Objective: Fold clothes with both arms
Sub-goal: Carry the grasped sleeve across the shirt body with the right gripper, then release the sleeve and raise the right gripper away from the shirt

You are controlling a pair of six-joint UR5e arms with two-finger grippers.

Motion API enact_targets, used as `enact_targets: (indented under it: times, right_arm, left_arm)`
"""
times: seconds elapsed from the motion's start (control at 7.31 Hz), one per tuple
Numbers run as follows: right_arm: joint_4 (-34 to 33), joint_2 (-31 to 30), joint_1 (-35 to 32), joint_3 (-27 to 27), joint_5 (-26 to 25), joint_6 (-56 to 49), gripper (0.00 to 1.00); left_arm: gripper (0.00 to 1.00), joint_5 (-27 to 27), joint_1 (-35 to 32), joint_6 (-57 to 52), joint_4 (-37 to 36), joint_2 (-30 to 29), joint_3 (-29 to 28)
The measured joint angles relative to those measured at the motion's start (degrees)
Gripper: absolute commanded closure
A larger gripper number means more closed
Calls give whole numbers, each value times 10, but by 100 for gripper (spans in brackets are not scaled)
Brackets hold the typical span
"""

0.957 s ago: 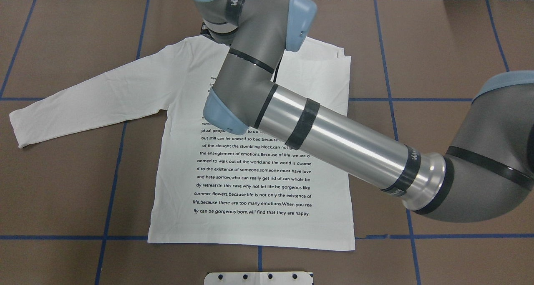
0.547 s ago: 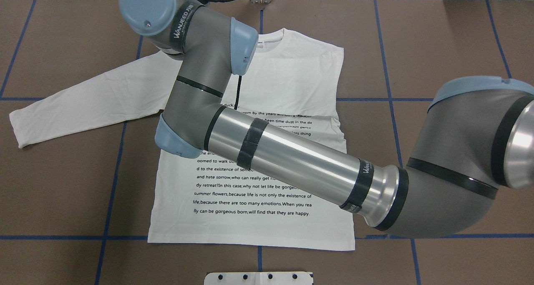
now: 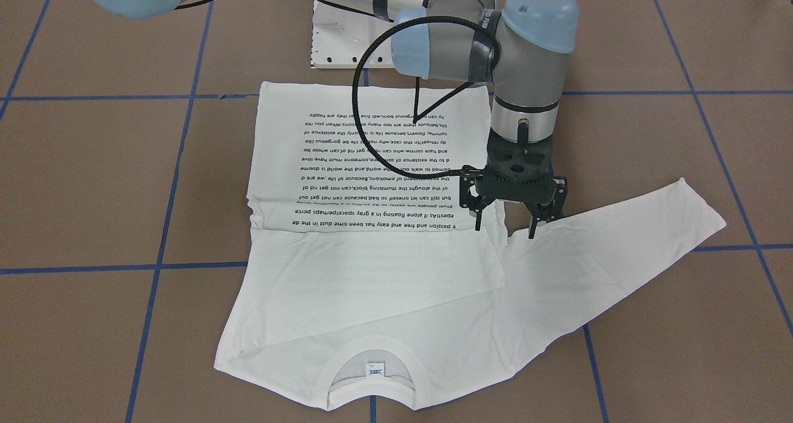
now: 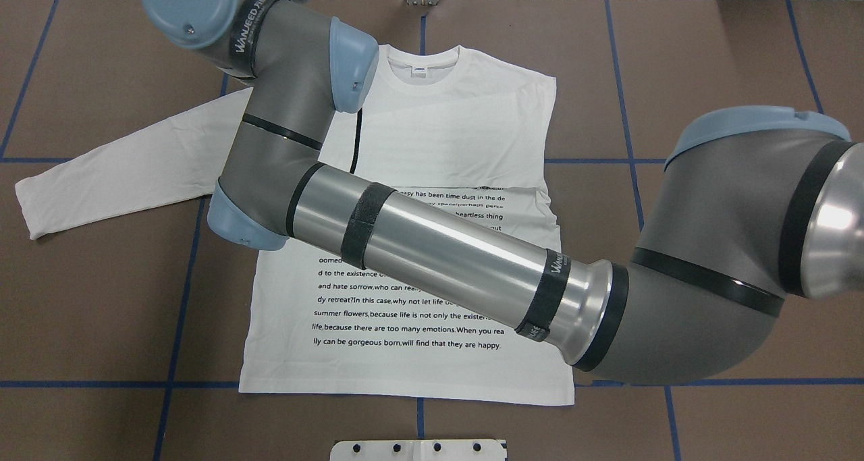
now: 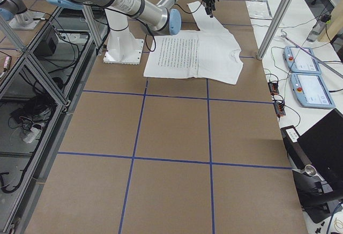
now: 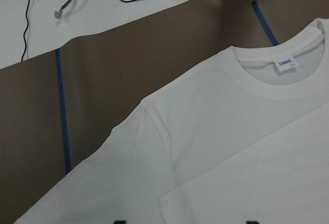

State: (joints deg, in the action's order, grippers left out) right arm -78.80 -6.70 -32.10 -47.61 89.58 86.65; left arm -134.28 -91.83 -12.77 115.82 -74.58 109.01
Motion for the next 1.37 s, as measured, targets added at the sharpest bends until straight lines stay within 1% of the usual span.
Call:
enact_targets:
  times: [0.14, 0.27, 0.41, 0.55, 0.68, 0.82, 0.96, 1.09, 1.23, 1.37]
  right_arm:
    - [-18, -6, -19, -10, 21, -19, 0]
    - [-46, -36, -54, -52, 65, -65, 0]
    - [-70, -86, -92, -114, 110, -120, 0]
    - [-81, -134, -129, -167, 150, -175, 0]
    - [-86, -178, -170, -211, 201, -233, 0]
    - [-87, -233, -208, -262, 250, -295, 0]
    - [-87, -311, -246, -329, 292, -367, 0]
    - [-86, -394, -280, -393, 318, -431, 0]
    - [-83, -474, -317, -443, 346, -495, 0]
    - [-81, -538, -349, -472, 375, -554, 0]
  left_arm:
    - [0, 0, 0, 1, 2, -3, -3]
    - [0, 0, 1, 1, 5, -8, -4]
    - [0, -1, 2, 2, 22, -14, -5]
    - [0, -1, 2, 13, 53, -20, -6]
    - [0, -2, 3, 39, 86, -22, -5]
    - [0, -9, 5, 60, 115, -23, -5]
    - [0, -33, 8, 72, 133, -22, -9]
    - [0, -73, 13, 82, 141, -22, -23]
    - [0, -94, 30, 94, 145, -22, -45]
    - [0, -70, 57, 104, 147, -22, -57]
